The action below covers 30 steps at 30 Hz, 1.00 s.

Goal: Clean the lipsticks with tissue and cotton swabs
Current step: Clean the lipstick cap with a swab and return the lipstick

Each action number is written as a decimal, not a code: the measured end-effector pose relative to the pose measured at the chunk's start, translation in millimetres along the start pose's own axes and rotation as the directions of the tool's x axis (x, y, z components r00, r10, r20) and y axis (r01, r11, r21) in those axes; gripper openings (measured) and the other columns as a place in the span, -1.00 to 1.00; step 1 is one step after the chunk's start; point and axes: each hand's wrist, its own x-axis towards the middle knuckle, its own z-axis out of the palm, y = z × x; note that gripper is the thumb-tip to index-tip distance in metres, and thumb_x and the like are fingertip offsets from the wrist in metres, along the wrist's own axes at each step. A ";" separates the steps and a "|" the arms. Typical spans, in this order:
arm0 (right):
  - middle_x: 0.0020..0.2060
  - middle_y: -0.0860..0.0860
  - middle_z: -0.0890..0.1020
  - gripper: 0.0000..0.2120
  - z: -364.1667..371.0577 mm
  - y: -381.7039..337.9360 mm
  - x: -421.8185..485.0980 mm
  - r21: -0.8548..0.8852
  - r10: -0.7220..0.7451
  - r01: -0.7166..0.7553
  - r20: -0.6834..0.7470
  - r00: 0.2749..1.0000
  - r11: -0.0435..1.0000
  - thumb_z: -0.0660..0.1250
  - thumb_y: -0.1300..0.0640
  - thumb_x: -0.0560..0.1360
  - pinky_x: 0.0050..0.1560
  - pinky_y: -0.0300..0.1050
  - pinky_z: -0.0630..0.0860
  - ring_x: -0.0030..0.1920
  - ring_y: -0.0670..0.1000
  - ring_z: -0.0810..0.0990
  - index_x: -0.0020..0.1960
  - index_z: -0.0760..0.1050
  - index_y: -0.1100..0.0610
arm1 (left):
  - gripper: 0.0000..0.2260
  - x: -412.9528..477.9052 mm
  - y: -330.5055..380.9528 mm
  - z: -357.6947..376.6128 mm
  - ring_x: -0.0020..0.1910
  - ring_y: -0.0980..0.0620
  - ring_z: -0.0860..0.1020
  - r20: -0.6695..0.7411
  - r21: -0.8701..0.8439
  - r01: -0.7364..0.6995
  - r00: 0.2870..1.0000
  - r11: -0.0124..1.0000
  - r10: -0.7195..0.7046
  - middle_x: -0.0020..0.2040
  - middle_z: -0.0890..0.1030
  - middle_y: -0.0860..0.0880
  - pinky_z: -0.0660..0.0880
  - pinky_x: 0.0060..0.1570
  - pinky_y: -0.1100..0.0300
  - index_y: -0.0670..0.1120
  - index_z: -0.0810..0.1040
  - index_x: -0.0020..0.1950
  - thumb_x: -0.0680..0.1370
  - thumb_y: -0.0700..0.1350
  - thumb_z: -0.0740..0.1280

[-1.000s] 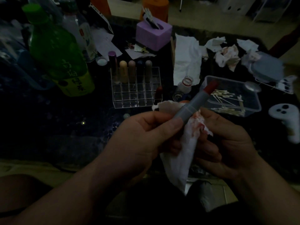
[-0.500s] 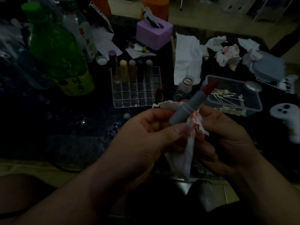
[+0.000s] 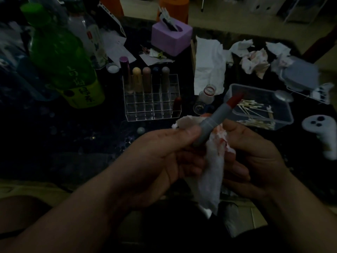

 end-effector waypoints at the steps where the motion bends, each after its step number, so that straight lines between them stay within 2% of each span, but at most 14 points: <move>1: -0.42 0.11 0.56 -0.70 -0.5 0.0 0.1 -0.020 -0.003 0.003 -0.006 1.000 1.000 0.33 0.31 0.52 -0.60 -0.35 0.35 -0.58 -0.13 0.50 0.23 0.50 0.36 | -0.63 0.0 -2.1 0.0 -0.09 -0.18 0.67 0.002 0.034 -0.076 0.997 0.997 0.076 0.04 0.66 -0.27 0.60 -0.07 0.06 -0.26 0.61 0.21 0.46 -0.11 0.43; 3: -0.43 0.09 0.58 -0.67 -0.7 0.9 0.4 -0.066 -0.020 0.018 -0.028 0.999 0.998 0.36 0.28 0.50 -0.61 -0.37 0.35 -0.60 -0.14 0.48 0.25 0.52 0.34 | -0.64 1.1 -6.0 -1.4 0.00 -0.19 0.69 -0.078 0.116 -0.212 0.972 0.970 0.222 0.02 0.70 -0.25 0.61 -0.03 0.07 -0.22 0.63 0.11 0.33 -0.20 0.52; 5: -0.44 0.09 0.59 -0.67 -0.7 1.5 -0.5 -0.086 -0.036 0.034 -0.031 0.999 0.996 0.37 0.27 0.49 -0.62 -0.39 0.34 -0.61 -0.16 0.47 0.24 0.52 0.34 | -0.71 2.6 -8.5 -1.9 -0.05 -0.15 0.71 -0.162 0.197 -0.267 0.940 0.943 0.300 -0.05 0.72 -0.19 0.63 -0.09 0.11 -0.15 0.69 -0.05 0.25 -0.16 0.56; 9: -0.42 0.04 0.60 -0.75 1.5 -0.8 -1.0 -0.111 -0.029 0.025 -0.030 0.999 0.993 0.33 0.26 0.51 -0.58 -0.35 0.28 -0.60 -0.19 0.44 0.17 0.55 0.31 | -0.80 2.5 -11.3 4.0 -0.10 -0.29 0.66 -0.096 0.123 -0.228 0.966 0.966 0.240 -0.09 0.70 -0.27 0.63 -0.03 -0.10 -0.18 0.71 -0.06 0.38 -0.12 0.45; 10: -0.43 0.02 0.60 -0.78 1.8 -1.6 -1.3 -0.128 -0.025 0.020 -0.038 0.999 0.992 0.32 0.24 0.53 -0.54 -0.30 0.20 -0.61 -0.19 0.41 0.15 0.54 0.30 | -0.77 2.6 -11.1 4.1 -0.15 -0.28 0.65 -0.081 0.104 -0.210 0.972 0.972 0.219 -0.11 0.69 -0.27 0.64 -0.08 -0.08 -0.22 0.70 -0.04 0.39 -0.11 0.43; 12: -0.45 0.00 0.59 -0.84 3.7 -3.4 -1.4 -0.102 -0.004 0.001 -0.034 0.999 0.995 0.24 0.23 0.59 -0.53 -0.19 0.09 -0.60 -0.11 0.35 0.08 0.53 0.30 | -0.69 1.6 -8.2 5.9 -0.32 -0.07 0.61 -0.055 0.059 -0.172 0.983 0.983 0.176 -0.17 0.65 -0.24 0.59 -0.29 0.13 -0.31 0.66 -0.01 0.40 -0.09 0.42; 14: -0.47 0.10 0.54 -0.82 7.9 -7.7 -1.0 0.015 0.032 -0.031 -0.038 0.999 0.999 0.15 0.28 0.63 -0.50 -0.20 0.31 -0.53 -0.01 0.31 0.05 0.49 0.35 | -0.64 1.6 -6.5 7.0 -0.40 0.01 0.56 -0.041 0.029 -0.141 0.989 0.990 0.142 -0.18 0.62 -0.24 0.53 -0.37 0.21 -0.37 0.62 0.01 0.41 -0.08 0.42; 16: -0.48 0.15 0.51 -0.83 10.0 -11.5 -1.9 0.045 0.037 -0.033 -0.088 0.995 0.998 0.13 0.30 0.64 -0.31 -0.10 0.40 -0.49 0.02 0.29 0.05 0.44 0.38 | -0.67 1.4 -6.2 6.3 -0.42 0.02 0.56 -0.037 0.016 -0.140 0.989 0.990 0.141 -0.23 0.63 -0.21 0.53 -0.39 0.21 -0.34 0.65 -0.03 0.39 -0.08 0.43; 19: -0.57 -0.01 0.46 -0.85 4.4 -5.2 -0.9 -0.080 0.065 -0.073 -0.095 0.993 0.994 0.30 0.16 0.57 -0.37 -0.06 0.02 -0.56 -0.05 0.21 -0.03 0.55 0.25 | -0.74 0.8 -6.4 4.1 -0.42 0.03 0.56 -0.034 0.018 -0.146 0.989 0.989 0.147 -0.26 0.62 -0.18 0.53 -0.39 0.22 -0.31 0.65 -0.06 0.42 -0.11 0.40; 20: -0.55 -0.02 0.50 -0.86 3.4 -6.4 -0.8 -0.088 0.071 -0.078 -0.082 0.994 0.993 0.31 0.16 0.57 -0.40 -0.10 0.02 -0.57 -0.07 0.20 -0.05 0.56 0.24 | -0.75 0.5 -6.4 3.4 -0.41 0.03 0.56 -0.036 0.025 -0.144 0.989 0.989 0.145 -0.26 0.62 -0.17 0.52 -0.39 0.22 -0.30 0.66 -0.05 0.43 -0.11 0.39; 22: -0.51 0.03 0.52 -0.81 5.1 -10.3 0.3 -0.020 0.108 -0.110 -0.078 0.991 0.994 0.23 0.20 0.61 -0.50 -0.25 0.15 -0.57 -0.07 0.22 -0.11 0.53 0.27 | -0.75 0.3 -5.8 2.4 -0.41 0.02 0.56 -0.048 0.045 -0.138 0.989 0.989 0.140 -0.24 0.63 -0.18 0.52 -0.38 0.21 -0.29 0.67 -0.04 0.44 -0.12 0.39; 25: -0.53 0.10 0.32 -0.74 12.8 -17.4 0.3 0.073 0.156 -0.149 -0.100 0.983 0.986 0.06 0.27 0.66 -0.47 -0.24 0.27 -0.59 -0.04 0.16 -0.04 0.48 0.35 | -0.66 0.0 -4.7 0.8 -0.40 -0.01 0.57 -0.047 0.055 -0.102 0.993 0.993 0.104 -0.17 0.62 -0.29 0.53 -0.37 0.19 -0.38 0.61 0.03 0.45 -0.11 0.38; 28: -0.53 0.10 0.42 -0.87 15.7 -18.1 0.0 0.016 0.112 -0.111 -0.058 0.992 0.994 0.10 0.32 0.63 -0.51 -0.27 0.30 -0.62 -0.05 0.12 0.08 0.38 0.36 | -0.59 0.2 -4.3 0.0 -0.36 -0.03 0.60 -0.027 0.052 -0.064 0.998 0.997 0.065 -0.09 0.62 -0.39 0.56 -0.34 0.17 -0.41 0.59 0.08 0.43 -0.08 0.41; 30: -0.49 0.11 0.41 -0.78 18.1 -17.1 -0.1 0.052 0.080 -0.078 -0.032 0.996 0.996 0.03 0.38 0.62 -0.30 -0.10 0.58 -0.60 -0.02 0.10 0.04 0.43 0.46 | -0.62 1.4 -6.4 -1.0 -0.29 -0.04 0.64 -0.041 0.048 -0.081 0.996 0.996 0.083 -0.08 0.66 -0.31 0.58 -0.29 0.16 -0.36 0.62 0.07 0.42 -0.08 0.42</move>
